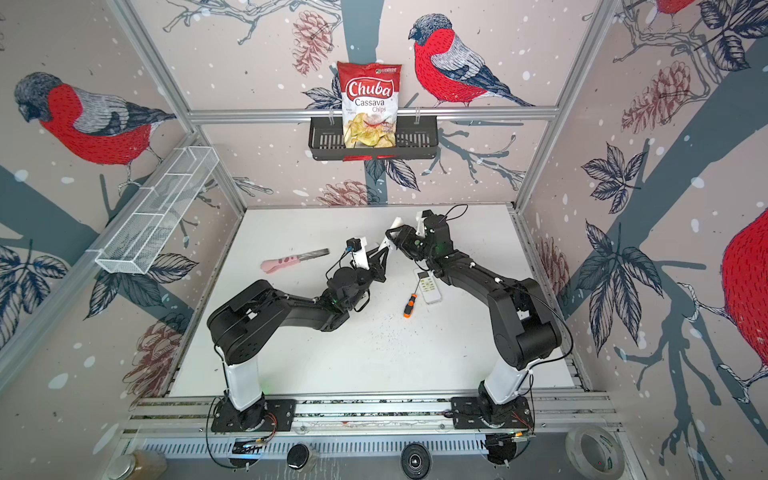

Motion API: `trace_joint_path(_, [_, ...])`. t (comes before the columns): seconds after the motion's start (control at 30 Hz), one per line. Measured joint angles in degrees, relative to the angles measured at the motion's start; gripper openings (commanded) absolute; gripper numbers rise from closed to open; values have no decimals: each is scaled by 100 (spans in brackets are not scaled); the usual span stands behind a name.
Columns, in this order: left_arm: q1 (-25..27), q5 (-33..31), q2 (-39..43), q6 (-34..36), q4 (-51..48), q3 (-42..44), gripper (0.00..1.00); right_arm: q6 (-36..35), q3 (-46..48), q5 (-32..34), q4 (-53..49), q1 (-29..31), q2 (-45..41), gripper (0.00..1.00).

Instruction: Unload the batteries from the remote control

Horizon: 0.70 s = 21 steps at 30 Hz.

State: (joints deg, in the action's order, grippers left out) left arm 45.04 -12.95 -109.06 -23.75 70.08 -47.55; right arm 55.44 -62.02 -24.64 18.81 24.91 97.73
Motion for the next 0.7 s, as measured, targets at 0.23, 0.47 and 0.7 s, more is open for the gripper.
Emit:
trace_joint_path(0.23, [-72,479,-79,-44,127,20,27,-52,-136,-13,0,-131,72,31])
trace_joint_path(0.47, [-127,695,-92,-131,164,96,21,-125,-151,-52,-7,-133,111,31])
trace_joint_path(0.7, [-136,883,-90,-153,170,116,16,-127,-170,-57,-2,-133,114,31])
